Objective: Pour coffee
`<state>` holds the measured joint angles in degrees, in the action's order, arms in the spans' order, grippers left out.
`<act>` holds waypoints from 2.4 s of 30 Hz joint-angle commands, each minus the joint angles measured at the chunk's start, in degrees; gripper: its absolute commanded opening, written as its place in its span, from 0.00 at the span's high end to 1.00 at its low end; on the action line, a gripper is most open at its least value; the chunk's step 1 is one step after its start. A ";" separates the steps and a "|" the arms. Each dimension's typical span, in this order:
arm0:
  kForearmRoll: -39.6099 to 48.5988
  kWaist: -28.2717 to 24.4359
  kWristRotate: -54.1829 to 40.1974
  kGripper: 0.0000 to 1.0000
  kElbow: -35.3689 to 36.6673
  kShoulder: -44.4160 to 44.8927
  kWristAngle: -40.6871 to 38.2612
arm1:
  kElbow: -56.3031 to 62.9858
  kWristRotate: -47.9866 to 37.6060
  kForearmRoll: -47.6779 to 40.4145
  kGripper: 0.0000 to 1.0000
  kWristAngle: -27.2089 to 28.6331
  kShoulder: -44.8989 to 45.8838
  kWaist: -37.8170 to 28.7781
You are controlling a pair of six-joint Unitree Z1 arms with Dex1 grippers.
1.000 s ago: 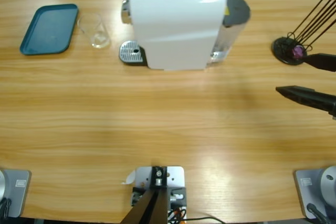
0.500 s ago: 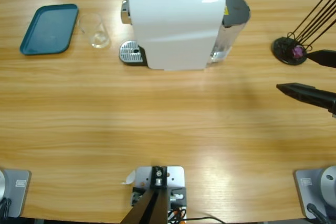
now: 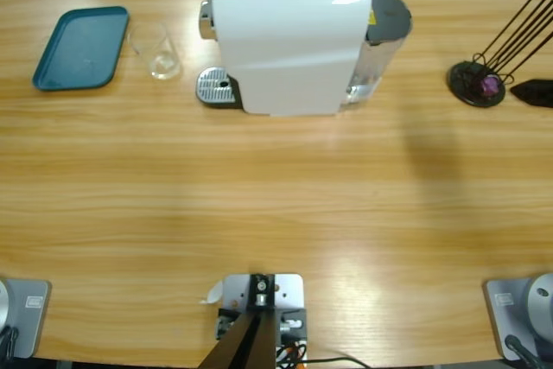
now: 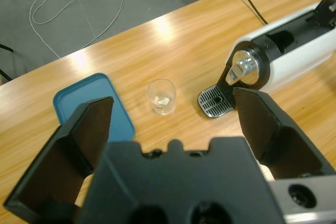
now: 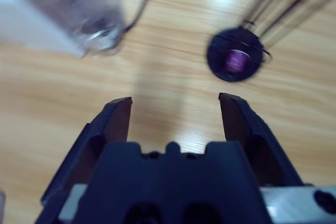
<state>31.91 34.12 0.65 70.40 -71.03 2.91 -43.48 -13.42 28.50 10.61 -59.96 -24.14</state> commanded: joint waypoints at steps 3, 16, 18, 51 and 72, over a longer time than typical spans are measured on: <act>-2.84 0.60 -0.61 0.00 -9.37 8.03 -0.34 | 4.11 -7.60 -8.00 0.32 -1.19 -5.46 8.56; -3.98 0.25 0.32 0.01 -16.21 13.99 -0.27 | 11.58 -8.11 -24.36 0.32 -2.56 -19.91 18.14; -4.33 0.25 0.32 0.01 -16.40 14.45 -0.27 | 11.49 -8.02 -26.35 0.32 -2.98 -22.50 18.25; -4.66 0.09 0.32 0.01 -20.96 19.63 -0.01 | 11.01 -6.97 -34.82 0.40 -2.26 -33.80 19.39; -5.98 0.09 0.23 0.01 -22.71 18.30 -0.01 | 10.33 -6.32 -36.41 0.54 -1.55 -36.21 19.74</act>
<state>26.57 34.18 0.72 49.91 -52.88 2.90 -33.37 -20.97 -6.04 8.49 -93.37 -5.12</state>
